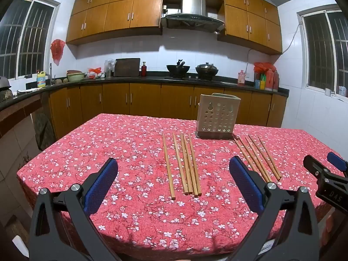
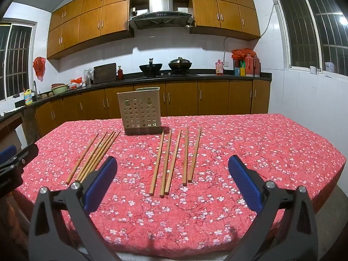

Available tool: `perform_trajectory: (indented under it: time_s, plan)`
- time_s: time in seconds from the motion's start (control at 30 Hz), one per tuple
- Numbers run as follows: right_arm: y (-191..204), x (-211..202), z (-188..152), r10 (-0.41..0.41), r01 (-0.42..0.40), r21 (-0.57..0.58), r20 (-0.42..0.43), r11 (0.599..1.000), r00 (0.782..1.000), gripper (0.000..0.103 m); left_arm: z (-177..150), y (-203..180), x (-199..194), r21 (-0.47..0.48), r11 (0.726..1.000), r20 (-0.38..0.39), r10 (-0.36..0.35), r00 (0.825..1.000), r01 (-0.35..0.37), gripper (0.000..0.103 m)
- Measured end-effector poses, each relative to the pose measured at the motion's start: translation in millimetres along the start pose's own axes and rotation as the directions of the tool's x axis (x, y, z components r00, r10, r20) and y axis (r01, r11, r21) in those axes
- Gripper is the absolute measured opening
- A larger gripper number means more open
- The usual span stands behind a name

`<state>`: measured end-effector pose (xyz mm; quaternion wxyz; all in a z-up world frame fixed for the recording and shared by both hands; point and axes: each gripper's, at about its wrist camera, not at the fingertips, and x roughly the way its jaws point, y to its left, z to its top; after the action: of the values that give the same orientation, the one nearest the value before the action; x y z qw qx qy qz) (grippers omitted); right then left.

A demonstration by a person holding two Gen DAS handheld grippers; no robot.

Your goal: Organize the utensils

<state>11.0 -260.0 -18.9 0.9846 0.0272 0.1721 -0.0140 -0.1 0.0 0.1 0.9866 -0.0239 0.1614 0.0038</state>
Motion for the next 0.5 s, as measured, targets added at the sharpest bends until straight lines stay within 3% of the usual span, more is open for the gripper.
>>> perform_trajectory:
  time_s: [0.5]
  plan:
    - [2.2, 0.8, -3.0, 0.000, 0.000, 0.000, 0.000, 1.000, 1.000, 0.099, 0.0, -0.1, 0.0, 0.001, 1.000, 0.000, 0.001, 1.000, -0.001, 0.101]
